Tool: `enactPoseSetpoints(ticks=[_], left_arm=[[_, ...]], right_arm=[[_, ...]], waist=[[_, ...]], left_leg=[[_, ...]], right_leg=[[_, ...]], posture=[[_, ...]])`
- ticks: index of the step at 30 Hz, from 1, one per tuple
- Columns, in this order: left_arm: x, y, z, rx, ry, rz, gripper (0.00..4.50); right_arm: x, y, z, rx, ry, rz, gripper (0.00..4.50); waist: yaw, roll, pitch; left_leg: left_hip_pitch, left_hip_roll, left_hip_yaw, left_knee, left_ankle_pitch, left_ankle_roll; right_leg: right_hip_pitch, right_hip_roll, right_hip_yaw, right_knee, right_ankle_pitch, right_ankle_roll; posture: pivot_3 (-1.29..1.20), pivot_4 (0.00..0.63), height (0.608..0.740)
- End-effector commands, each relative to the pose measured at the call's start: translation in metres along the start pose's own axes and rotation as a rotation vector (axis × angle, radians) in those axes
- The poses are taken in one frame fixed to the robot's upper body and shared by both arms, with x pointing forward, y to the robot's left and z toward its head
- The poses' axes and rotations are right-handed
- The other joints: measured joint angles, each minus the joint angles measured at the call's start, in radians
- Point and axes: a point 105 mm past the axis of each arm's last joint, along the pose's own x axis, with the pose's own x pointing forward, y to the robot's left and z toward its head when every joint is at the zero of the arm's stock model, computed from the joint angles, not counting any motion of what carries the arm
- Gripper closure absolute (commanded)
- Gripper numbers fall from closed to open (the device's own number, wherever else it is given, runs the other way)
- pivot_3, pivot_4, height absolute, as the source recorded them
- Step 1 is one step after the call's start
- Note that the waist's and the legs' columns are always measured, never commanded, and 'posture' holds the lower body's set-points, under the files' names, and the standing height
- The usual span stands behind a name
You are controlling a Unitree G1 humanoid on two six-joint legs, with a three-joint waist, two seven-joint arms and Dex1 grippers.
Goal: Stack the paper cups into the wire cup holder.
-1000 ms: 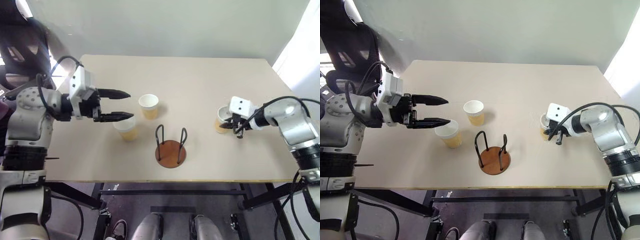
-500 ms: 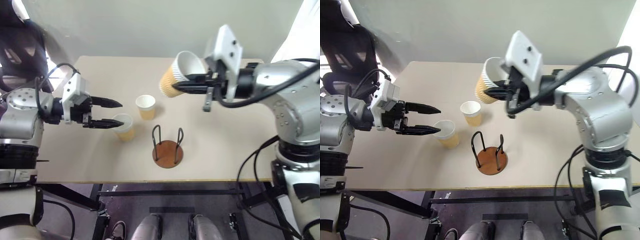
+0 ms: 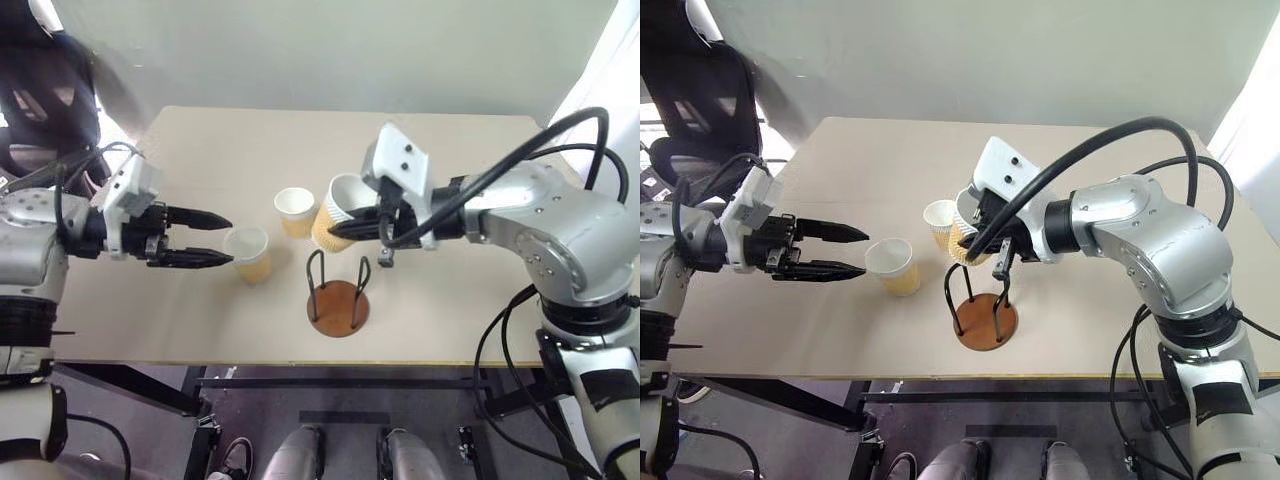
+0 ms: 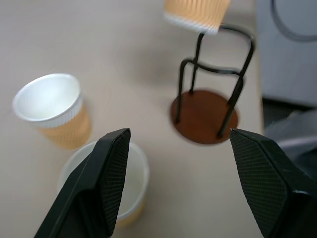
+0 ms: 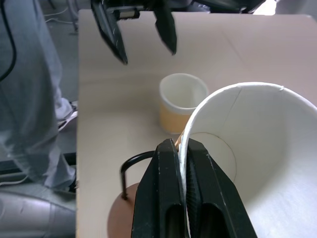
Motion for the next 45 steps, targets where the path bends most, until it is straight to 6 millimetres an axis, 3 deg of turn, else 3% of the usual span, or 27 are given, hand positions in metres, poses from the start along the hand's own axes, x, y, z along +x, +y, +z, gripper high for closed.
enactPoseSetpoints(ticks=[1,10,26,38,45], left_arm=[[-0.014,-0.006,0.03,-0.008,-0.175,-0.031,1.09],[-0.027,-0.009,0.008,-0.112,-0.166,0.006,1.09],[-0.025,-0.011,-0.01,-0.075,-0.109,0.033,1.09],[-0.023,-0.011,-0.013,-0.034,-0.1,0.059,1.09],[-0.023,-0.01,-0.015,-0.028,-0.09,0.068,1.09]], right_arm=[[-0.001,0.005,0.004,-0.036,-0.001,0.004,4.44],[0.005,0.009,-0.003,-0.029,0.024,0.045,4.44],[0.014,0.013,-0.022,-0.017,0.085,0.087,4.44],[0.026,0.023,-0.027,-0.002,0.085,0.128,4.44],[0.028,0.017,-0.028,-0.035,0.095,0.093,4.44]], waist=[[-0.001,0.0,0.0],[-0.002,0.0,0.0],[-0.002,-0.001,0.0],[-0.002,-0.001,-0.001],[-0.002,-0.001,-0.001]], left_leg=[[0.0,0.0,0.0,0.0,0.0,0.0],[0.002,0.0,-0.001,0.0,0.004,-0.002],[0.001,0.0,-0.001,-0.001,0.004,-0.002],[0.001,0.0,-0.001,-0.001,0.005,-0.002],[0.001,0.0,-0.001,-0.001,0.005,-0.002]], right_leg=[[0.0,0.0,0.0,0.0,0.0,0.0],[-0.001,0.0,0.0,0.005,0.001,-0.002],[-0.002,0.0,0.0,0.006,0.002,-0.003],[-0.002,0.0,0.0,0.006,0.002,-0.003],[-0.003,0.0,0.0,0.006,0.002,-0.003]], posture=[[0.0,0.15,0.74],[0.0,0.15,0.74],[0.0,0.15,0.74],[0.0,0.15,0.74],[0.0,0.15,0.74]])
